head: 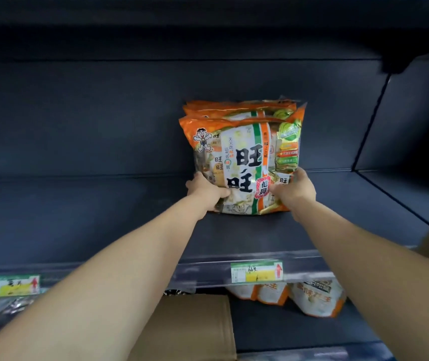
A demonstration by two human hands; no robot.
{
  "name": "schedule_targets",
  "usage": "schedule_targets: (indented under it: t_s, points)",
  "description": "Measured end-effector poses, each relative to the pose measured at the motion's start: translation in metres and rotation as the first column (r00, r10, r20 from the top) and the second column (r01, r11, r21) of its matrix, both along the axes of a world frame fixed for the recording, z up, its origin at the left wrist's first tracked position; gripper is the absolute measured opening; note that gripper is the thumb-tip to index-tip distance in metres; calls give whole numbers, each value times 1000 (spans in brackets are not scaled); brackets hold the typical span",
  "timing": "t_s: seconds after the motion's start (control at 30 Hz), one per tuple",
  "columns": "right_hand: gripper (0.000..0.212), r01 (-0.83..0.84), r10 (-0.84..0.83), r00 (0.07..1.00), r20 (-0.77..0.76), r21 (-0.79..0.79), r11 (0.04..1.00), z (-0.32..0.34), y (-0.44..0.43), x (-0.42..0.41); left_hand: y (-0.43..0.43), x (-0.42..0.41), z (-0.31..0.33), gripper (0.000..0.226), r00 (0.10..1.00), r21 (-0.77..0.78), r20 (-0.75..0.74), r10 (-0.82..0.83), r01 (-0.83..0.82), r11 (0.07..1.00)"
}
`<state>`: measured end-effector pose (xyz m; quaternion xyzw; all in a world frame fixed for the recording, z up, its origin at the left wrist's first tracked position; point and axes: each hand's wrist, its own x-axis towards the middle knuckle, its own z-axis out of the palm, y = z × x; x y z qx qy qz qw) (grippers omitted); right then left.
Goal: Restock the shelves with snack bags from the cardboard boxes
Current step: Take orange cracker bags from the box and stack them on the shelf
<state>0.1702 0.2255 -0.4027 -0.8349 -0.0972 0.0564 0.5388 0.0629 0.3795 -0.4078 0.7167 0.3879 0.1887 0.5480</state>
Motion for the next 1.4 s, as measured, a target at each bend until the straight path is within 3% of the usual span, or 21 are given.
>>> schedule_targets:
  t_s: [0.17, 0.3, 0.4, 0.53, 0.67, 0.77, 0.87, 0.93, 1.0, 1.07, 1.13, 1.23, 1.4]
  points:
    - [68, 91, -91, 996, -3, -91, 992, -4, 7, 0, 4, 0, -9, 76, 995, -59, 103, -12, 18, 998]
    - [58, 228, -223, 974, 49, -147, 963, -2, 8, -20, 1, -18, -2, 72, 994, -76, 88, -59, 66, 995]
    - [50, 231, -214, 969, 120, -144, 962, -1, 6, -45, -5, -41, 6, 68, 996, -48, 61, -65, 68, 997]
    - [39, 52, -45, 994, 102, -66, 996, 0, -3, -93, -26, -94, 24, 54, 985, -39, 54, -165, 167, 985]
    - [6, -218, 220, 972, 84, -31, 975, -13, -8, -163, -41, -171, 26, 22, 962, -5, -17, -273, 273, 962]
    - [17, -406, 402, 914, -56, -124, 905, -43, -6, -218, -39, -228, 4, 17, 929, 1, -181, -324, 330, 944]
    - [6, -585, 531, 809, -251, -249, 772, -77, -1, -268, -31, -280, -30, 25, 851, -3, -404, -335, 365, 931]
    - [9, -665, 562, 746, -358, -356, 656, -96, 3, -293, -24, -311, -54, 27, 760, 40, -575, -302, 395, 918]
    - [29, -699, 542, 714, -443, -499, 512, -113, 5, -315, -20, -339, -76, 27, 660, 33, -701, -270, 408, 912]
    - [38, -704, 464, 710, -530, -553, 445, -131, 3, -334, -18, -362, -96, 17, 590, 41, -775, -226, 404, 914]
    - [36, -718, 394, 694, -603, -534, 447, -148, 0, -347, -19, -378, -116, 20, 534, 52, -828, -174, 382, 923]
    - [34, -740, 372, 668, -645, -523, 422, -172, -7, -359, -22, -398, -145, 43, 497, 31, -854, -153, 342, 939]
    - [64, -735, 283, 617, -735, -409, 541, -193, -14, -371, -33, -411, -162, 48, 546, 29, -825, -146, 298, 954]
